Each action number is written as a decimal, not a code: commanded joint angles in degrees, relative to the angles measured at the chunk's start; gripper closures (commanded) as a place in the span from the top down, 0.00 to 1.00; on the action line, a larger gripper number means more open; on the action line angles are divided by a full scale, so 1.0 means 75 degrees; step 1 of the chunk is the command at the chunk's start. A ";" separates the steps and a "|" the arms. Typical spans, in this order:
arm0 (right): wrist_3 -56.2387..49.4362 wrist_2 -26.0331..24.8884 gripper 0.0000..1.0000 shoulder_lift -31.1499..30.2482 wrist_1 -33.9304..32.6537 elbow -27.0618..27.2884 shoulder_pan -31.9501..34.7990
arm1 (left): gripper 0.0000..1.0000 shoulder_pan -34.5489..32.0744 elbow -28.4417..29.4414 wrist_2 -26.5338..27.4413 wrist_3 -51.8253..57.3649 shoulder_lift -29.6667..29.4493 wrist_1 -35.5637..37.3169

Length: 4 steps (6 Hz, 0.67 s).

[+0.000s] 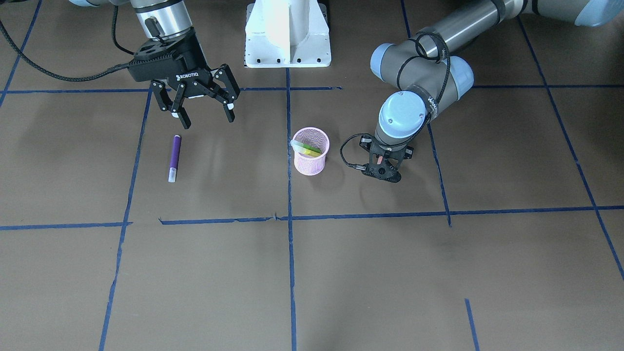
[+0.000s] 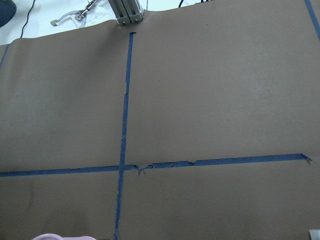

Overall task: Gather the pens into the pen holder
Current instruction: 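Grasp the orange marker with the left gripper while the right gripper withdraws from the cup, then lift the orange marker with the left gripper and carry it over the cup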

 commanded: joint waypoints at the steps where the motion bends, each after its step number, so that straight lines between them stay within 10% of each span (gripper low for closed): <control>1: 0.0001 -0.0003 1.00 0.0014 0.0008 0.0022 0.0011 | 0.00 -0.0111 -0.0217 0.0035 -0.0070 -0.0170 0.0008; 4: 0.0001 -0.0003 1.00 0.0025 0.0008 0.0045 0.0023 | 0.00 -0.0440 -0.1875 0.0291 -0.0712 -0.0196 -0.0422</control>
